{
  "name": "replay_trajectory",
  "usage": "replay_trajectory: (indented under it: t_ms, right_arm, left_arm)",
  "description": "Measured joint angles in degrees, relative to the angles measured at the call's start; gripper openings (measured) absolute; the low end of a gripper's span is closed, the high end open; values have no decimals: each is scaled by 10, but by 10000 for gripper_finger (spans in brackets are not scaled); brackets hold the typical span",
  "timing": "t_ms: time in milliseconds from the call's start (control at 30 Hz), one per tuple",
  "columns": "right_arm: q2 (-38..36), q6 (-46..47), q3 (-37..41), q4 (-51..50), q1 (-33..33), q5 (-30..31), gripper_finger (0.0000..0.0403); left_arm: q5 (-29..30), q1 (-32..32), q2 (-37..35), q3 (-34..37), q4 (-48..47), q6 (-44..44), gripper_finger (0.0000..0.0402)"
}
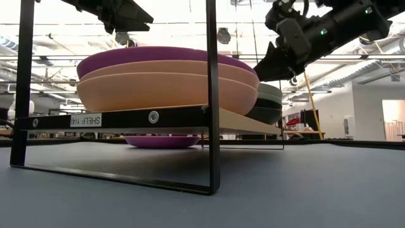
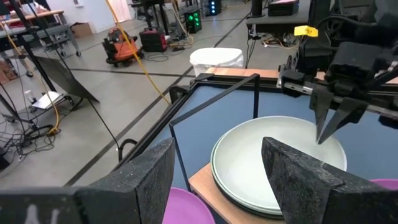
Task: Place and stack plates onto a shelf
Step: Stack the gray plate on top of the green plate on the shelf
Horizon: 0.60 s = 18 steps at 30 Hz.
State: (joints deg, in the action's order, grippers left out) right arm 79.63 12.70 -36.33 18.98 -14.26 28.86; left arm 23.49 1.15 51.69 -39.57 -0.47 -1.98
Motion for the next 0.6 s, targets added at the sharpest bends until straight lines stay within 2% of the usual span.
replay_trajectory:
  t_ms: [333,600]
  right_arm:
    - [2,8,1,-13,0,13,0]
    - [2,17,45,56,0,14,0]
  left_arm:
    - [0,0,0,0,-7,2,246]
    - [0,0,0,0,-11,8,246]
